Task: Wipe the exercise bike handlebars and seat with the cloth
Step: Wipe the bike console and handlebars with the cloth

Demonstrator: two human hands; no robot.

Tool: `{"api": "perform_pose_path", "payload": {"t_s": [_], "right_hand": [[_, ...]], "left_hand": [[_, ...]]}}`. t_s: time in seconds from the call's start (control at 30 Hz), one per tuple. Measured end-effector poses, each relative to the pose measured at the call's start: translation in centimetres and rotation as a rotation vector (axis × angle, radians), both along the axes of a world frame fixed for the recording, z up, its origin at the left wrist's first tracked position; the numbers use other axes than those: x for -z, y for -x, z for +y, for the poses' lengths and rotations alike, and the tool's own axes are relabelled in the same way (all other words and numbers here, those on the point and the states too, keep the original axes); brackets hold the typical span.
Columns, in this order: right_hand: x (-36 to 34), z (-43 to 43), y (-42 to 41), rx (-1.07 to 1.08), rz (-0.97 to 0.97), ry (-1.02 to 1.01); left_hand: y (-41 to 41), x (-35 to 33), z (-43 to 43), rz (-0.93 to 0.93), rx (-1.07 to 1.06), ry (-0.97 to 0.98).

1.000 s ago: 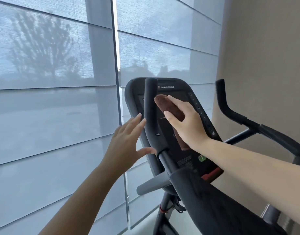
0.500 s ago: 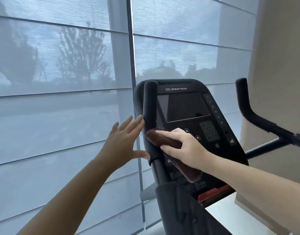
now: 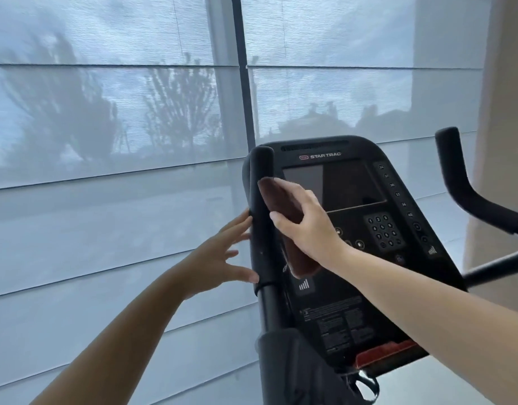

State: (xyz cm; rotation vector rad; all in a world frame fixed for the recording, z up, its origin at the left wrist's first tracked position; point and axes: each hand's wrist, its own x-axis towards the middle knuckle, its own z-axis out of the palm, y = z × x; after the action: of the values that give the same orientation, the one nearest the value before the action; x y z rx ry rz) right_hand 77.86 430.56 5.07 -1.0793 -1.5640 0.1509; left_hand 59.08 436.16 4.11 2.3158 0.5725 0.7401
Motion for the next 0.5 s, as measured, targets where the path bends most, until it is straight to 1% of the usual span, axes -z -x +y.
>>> {"api": "perform_pose_path", "payload": {"t_s": [0.07, 0.13, 0.17, 0.2, 0.27, 0.37, 0.43, 0.5], "right_hand": [[2.5, -1.4, -0.3, -0.063, -0.066, 0.083], [4.1, -3.0, -0.7, -0.19, -0.06, 0.176], [4.4, -3.3, -0.9, -0.225, -0.052, 0.202], [4.2, -3.3, -1.2, -0.217, -0.06, 0.201], [2.7, -2.3, -1.8, -0.078, -0.076, 0.117], [-1.7, 0.1, -1.6, 0.104, 0.053, -0.135], [-4.2, 1.5, -1.1, 0.131, 0.079, -0.21], [-4.6, 2.3, -0.5, 0.067, 0.096, -0.158]], "left_hand": [[-0.1, 0.4, 0.0, -0.043, 0.026, 0.063], [-0.1, 0.8, -0.2, -0.096, 0.031, 0.138], [-0.1, 1.0, -0.2, -0.119, 0.033, 0.177], [0.0, 1.3, -0.3, -0.142, 0.038, 0.215], [0.1, 1.5, -0.6, -0.181, 0.055, 0.282], [0.1, 1.8, -1.2, -0.245, 0.069, 0.368], [0.0, 2.1, -1.6, -0.302, 0.06, 0.418], [0.0, 2.4, -1.9, -0.334, 0.055, 0.442]]}}
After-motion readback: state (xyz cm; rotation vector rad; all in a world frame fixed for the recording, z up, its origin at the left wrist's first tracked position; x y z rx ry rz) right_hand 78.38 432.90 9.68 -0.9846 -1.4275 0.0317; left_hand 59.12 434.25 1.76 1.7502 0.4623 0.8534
